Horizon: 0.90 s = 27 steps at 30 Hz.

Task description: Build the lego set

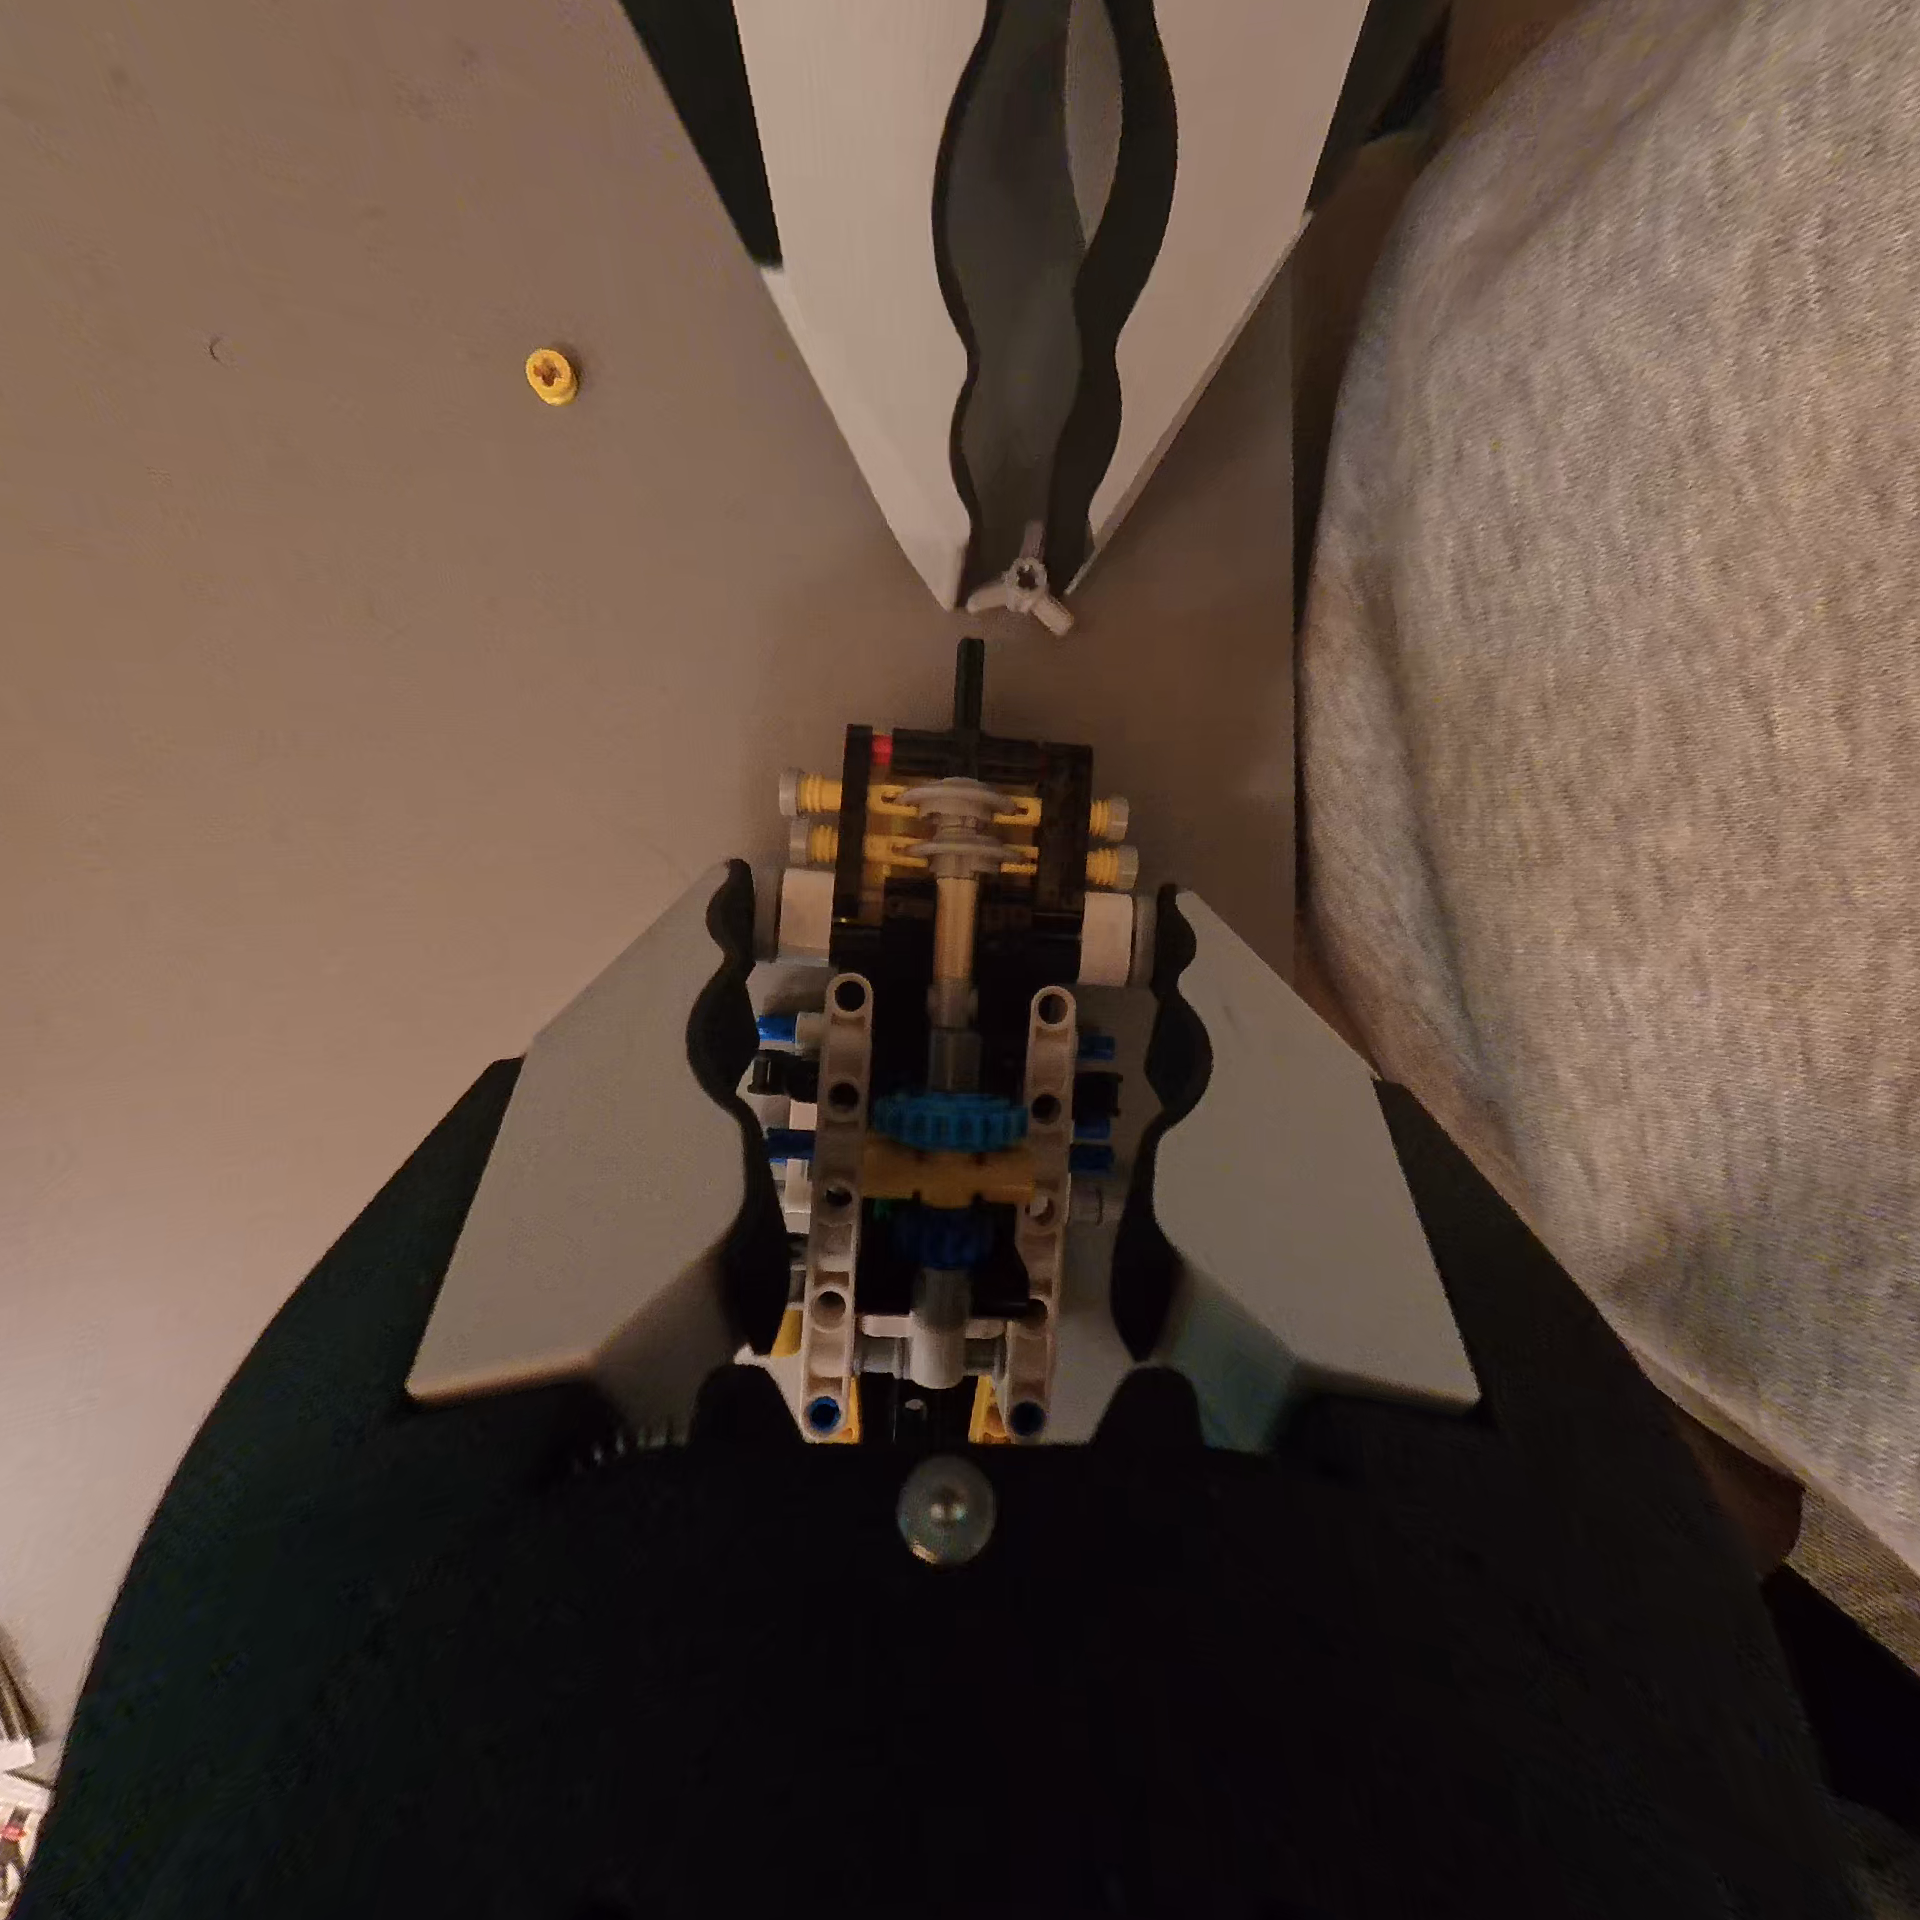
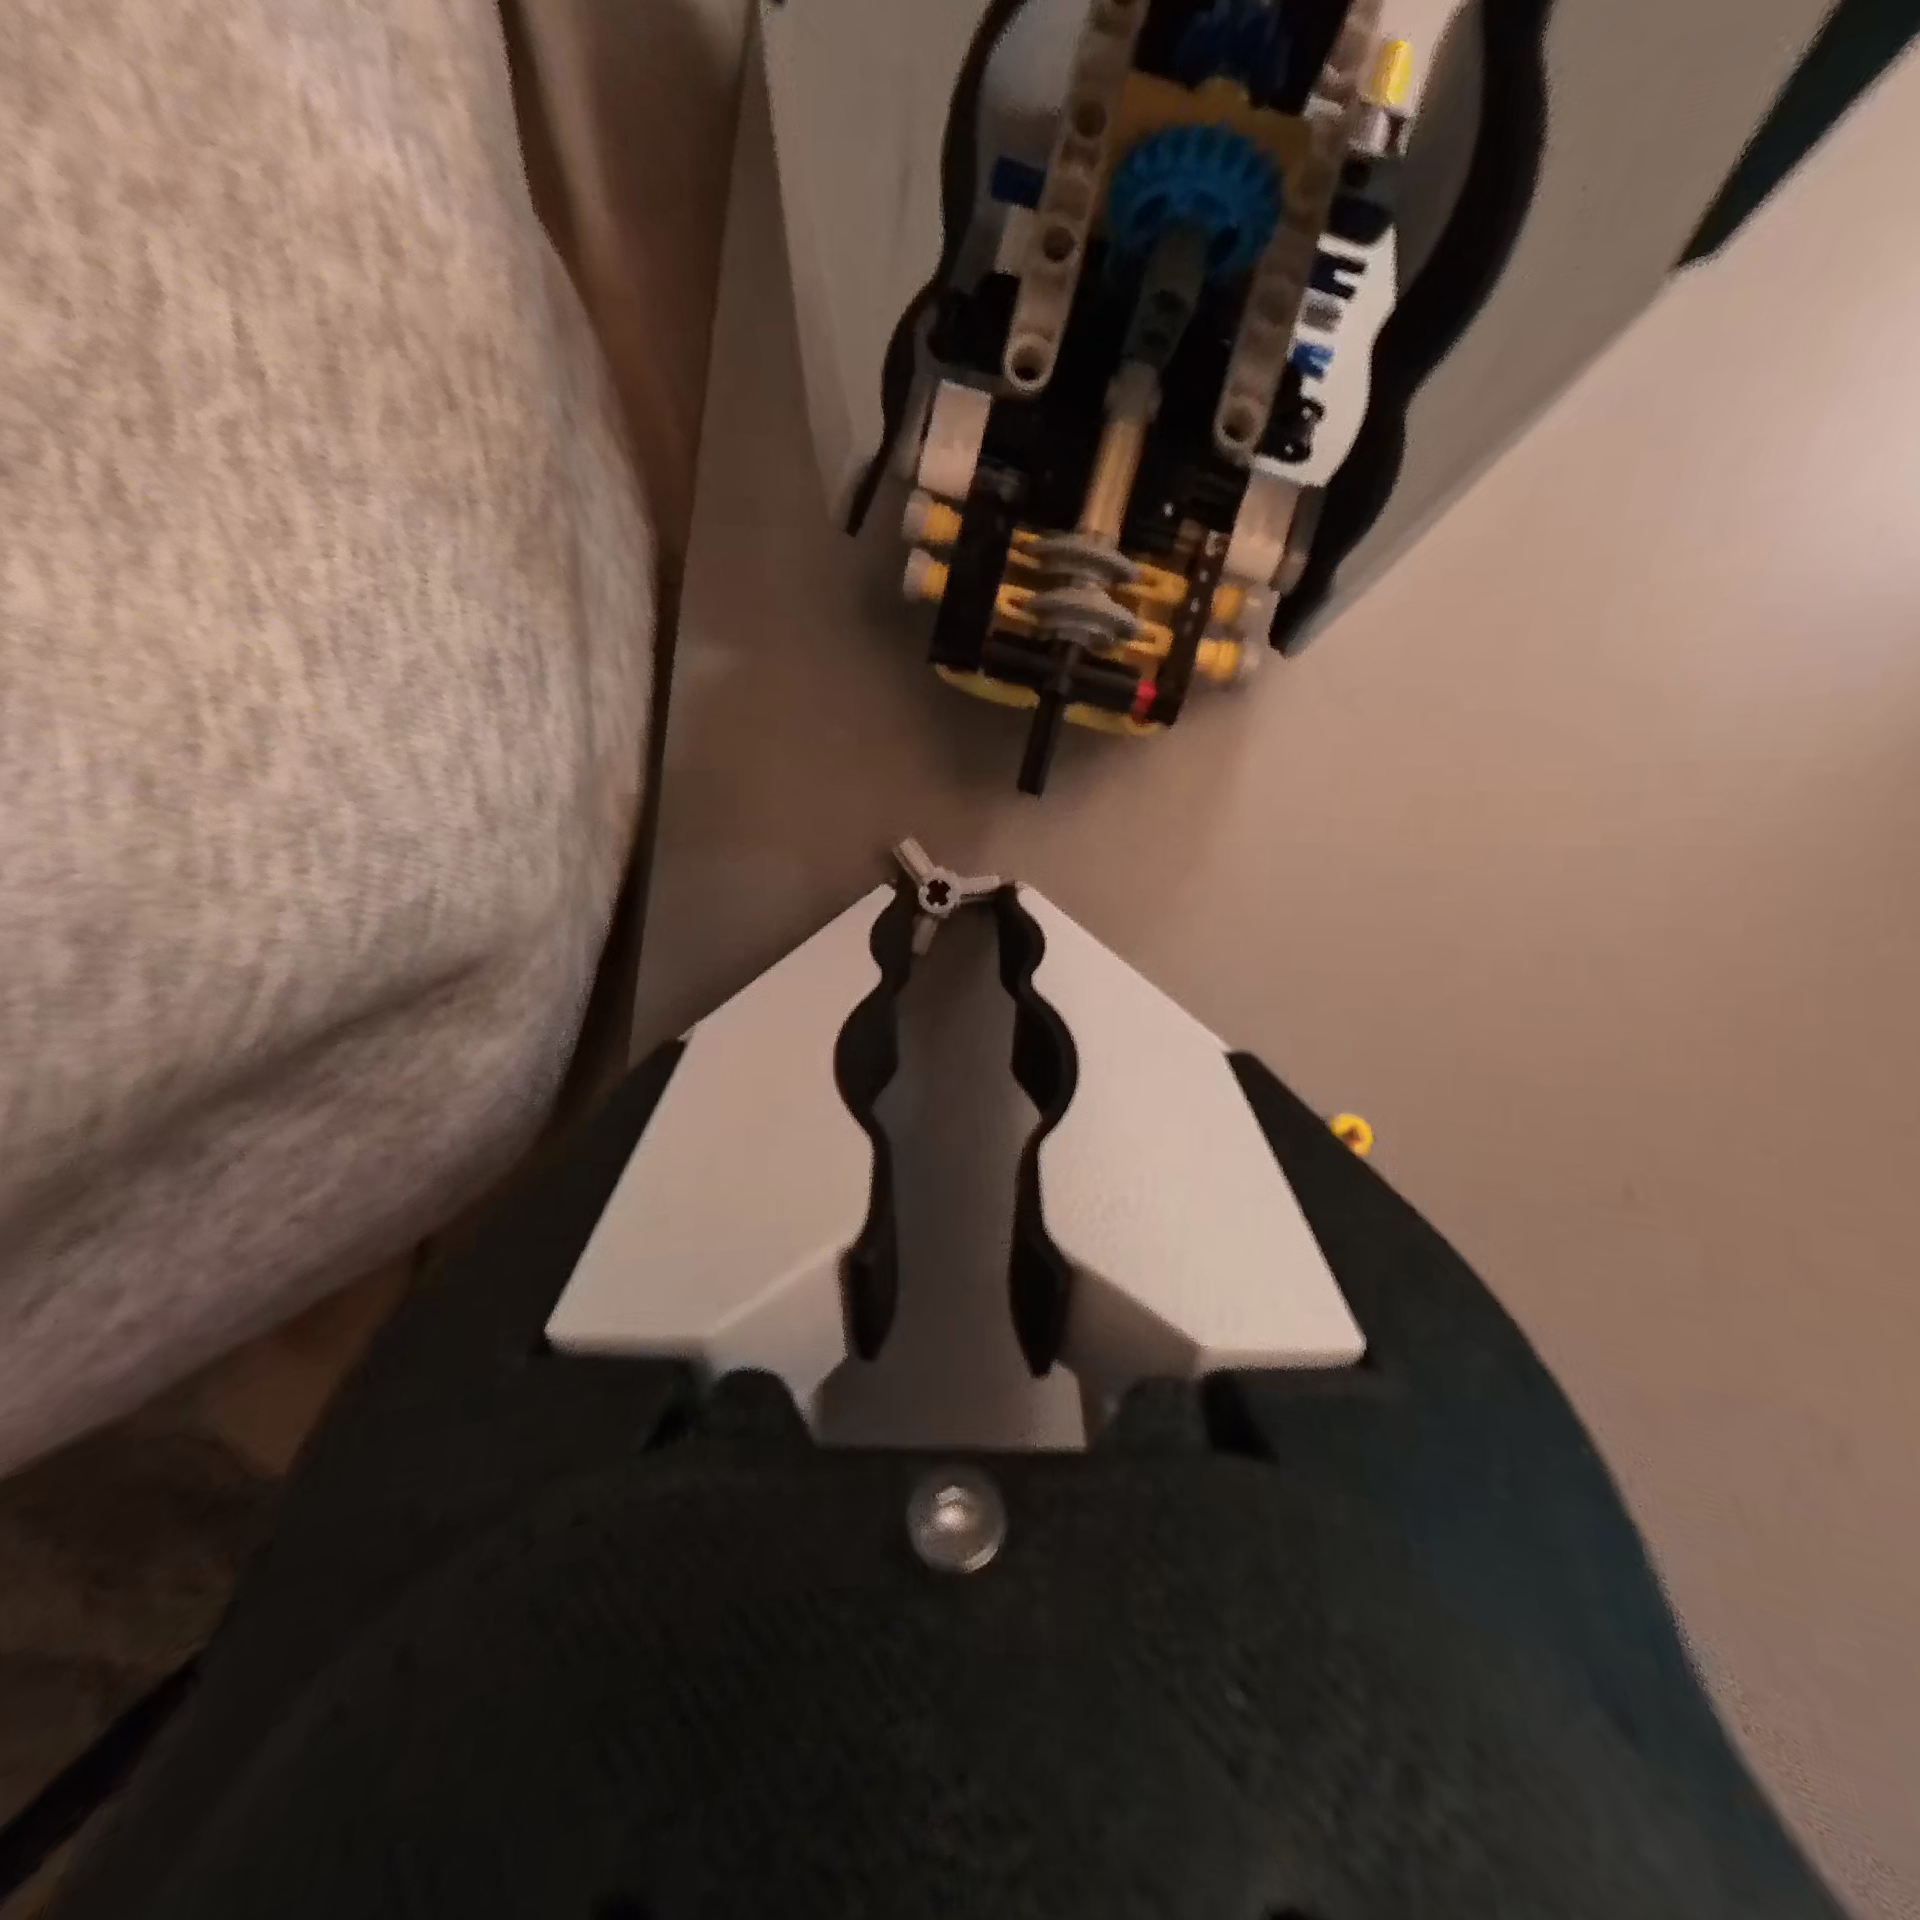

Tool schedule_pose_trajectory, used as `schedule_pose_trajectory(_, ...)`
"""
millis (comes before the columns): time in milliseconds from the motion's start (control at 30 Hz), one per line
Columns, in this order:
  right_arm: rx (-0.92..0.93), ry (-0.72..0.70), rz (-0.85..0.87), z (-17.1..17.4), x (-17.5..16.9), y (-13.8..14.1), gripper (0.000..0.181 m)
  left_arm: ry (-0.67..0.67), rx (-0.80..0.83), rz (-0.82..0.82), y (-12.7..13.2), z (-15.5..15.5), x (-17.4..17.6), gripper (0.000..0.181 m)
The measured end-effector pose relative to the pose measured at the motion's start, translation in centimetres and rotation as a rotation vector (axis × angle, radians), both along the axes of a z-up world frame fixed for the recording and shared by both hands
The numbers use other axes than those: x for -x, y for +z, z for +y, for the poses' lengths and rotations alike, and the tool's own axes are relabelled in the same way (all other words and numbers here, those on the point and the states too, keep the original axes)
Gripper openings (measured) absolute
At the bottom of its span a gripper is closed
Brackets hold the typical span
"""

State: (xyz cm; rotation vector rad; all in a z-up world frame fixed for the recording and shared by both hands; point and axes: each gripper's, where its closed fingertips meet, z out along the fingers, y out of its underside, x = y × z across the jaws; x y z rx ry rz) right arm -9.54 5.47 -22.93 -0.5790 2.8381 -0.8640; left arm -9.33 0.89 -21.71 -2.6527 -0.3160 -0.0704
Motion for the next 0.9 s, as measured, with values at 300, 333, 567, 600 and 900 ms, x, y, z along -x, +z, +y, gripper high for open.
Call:
schedule_pose_trajectory(300,-0.009,-0.027,0.055,0.76,0.01,0.09,0.023,0.000,-0.001,-0.002,0.09,0.18,-0.11,0.075)
schedule_pose_trajectory(333,-0.010,-0.017,0.057,0.66,-0.08,0.10,0.022,0.001,-0.001,-0.002,0.11,0.21,-0.12,0.075)
schedule_pose_trajectory(567,-0.093,0.027,0.034,0.99,-0.42,0.05,0.016,0.006,0.002,0.004,0.09,0.31,-0.29,0.075)
schedule_pose_trajectory(600,-0.096,0.028,0.037,1.01,-0.39,0.06,0.016,0.006,0.001,0.004,0.08,0.30,-0.30,0.074)
schedule_pose_trajectory(900,-0.094,-0.004,0.035,1.12,-0.25,0.19,0.017,0.005,-0.006,-0.003,-0.08,0.18,-0.22,0.075)
